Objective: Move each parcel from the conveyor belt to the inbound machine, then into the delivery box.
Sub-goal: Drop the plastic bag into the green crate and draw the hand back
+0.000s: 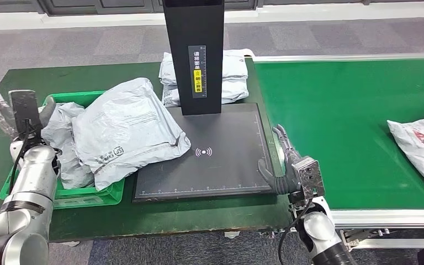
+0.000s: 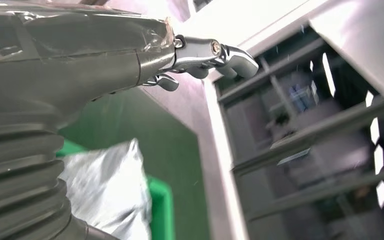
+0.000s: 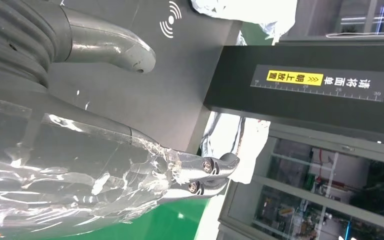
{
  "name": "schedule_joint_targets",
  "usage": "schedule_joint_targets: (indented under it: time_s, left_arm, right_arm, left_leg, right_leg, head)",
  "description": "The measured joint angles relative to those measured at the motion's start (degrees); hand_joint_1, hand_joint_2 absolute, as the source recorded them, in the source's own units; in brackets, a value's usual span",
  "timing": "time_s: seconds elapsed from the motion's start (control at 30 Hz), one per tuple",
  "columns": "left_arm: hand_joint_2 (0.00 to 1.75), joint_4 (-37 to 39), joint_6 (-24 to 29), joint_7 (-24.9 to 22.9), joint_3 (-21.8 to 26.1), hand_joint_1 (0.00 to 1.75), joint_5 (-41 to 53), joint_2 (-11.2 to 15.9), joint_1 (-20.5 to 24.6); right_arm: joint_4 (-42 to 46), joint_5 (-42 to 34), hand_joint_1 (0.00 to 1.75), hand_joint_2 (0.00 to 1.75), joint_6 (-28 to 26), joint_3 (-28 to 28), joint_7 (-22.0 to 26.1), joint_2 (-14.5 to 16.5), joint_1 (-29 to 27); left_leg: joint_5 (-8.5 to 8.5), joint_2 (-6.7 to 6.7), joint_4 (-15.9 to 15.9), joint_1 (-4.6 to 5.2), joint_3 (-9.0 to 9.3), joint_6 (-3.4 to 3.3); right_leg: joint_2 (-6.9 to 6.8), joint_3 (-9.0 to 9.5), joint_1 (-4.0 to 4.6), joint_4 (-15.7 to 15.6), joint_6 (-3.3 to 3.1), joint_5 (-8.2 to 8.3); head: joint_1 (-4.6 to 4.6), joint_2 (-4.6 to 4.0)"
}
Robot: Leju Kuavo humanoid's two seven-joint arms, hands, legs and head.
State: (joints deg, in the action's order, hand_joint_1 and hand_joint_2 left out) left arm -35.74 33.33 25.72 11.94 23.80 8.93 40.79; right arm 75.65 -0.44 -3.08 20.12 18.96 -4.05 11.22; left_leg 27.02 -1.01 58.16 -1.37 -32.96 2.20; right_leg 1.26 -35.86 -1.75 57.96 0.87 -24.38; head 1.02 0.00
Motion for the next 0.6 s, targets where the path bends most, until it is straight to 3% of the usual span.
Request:
schedule_joint_targets:
  time_s: [0.2,0.3,0.4,0.47,0.53,0.6]
  left_arm:
    - [1.75,-5.61,-1.23,2.7,2.67,0.0,-5.75,-0.75,-1.94]
    - [1.75,-10.92,-5.14,5.1,3.66,0.0,-15.65,-2.18,-3.89]
    - [1.75,-16.94,-9.96,3.91,2.44,0.0,-20.85,-3.84,-6.57]
    - [1.75,-19.94,-11.95,3.11,0.28,0.0,-22.1,-5.16,-8.04]
    - [1.75,-21.89,-13.0,2.65,-2.5,0.0,-22.7,-6.62,-9.22]
    - [1.75,-22.99,-14.41,2.32,-5.2,0.0,-22.91,-8.13,-10.05]
  right_arm:
    - [-0.02,0.35,0.0,1.75,-0.44,-0.51,0.14,-0.02,-0.01]
    - [-0.02,1.38,0.0,1.75,-2.52,-1.48,0.59,-0.02,-0.04]
    - [-0.02,2.18,0.0,1.75,-5.06,-3.8,1.07,-0.05,-0.52]
    - [-0.01,2.93,0.0,0.87,-6.43,-5.8,1.09,-0.08,-1.32]
    - [0.01,4.01,0.0,0.87,-7.52,-7.79,0.92,-0.1,-2.3]
    - [0.0,5.67,0.0,1.75,-9.1,-9.32,0.3,-0.1,-3.03]
  left_leg:
    - [0.0,-0.02,0.0,0.0,-0.01,0.0]
    - [0.0,0.0,0.01,0.01,0.01,0.0]
    - [0.0,-0.11,0.02,0.02,0.0,-0.01]
    - [0.01,-0.19,0.03,0.03,-0.01,-0.02]
    - [0.03,-0.24,0.03,0.05,-0.03,-0.05]
    - [0.05,-0.21,0.04,0.08,-0.03,-0.07]
  right_leg:
    - [-0.03,0.02,0.0,0.0,0.0,0.0]
    - [-0.02,0.01,0.0,-0.01,0.0,0.0]
    - [-0.1,0.04,-0.01,-0.05,0.01,-0.01]
    - [-0.18,0.07,-0.02,-0.07,0.01,-0.01]
    - [-0.24,0.11,-0.04,-0.08,0.02,-0.02]
    - [-0.24,0.09,-0.07,-0.09,0.03,-0.02]
  head:
    - [0.01,0.0]
    - [0.01,0.0]
    - [0.01,0.0]
    - [0.0,0.0]
    - [-0.01,0.0]
    - [-0.01,0.0]
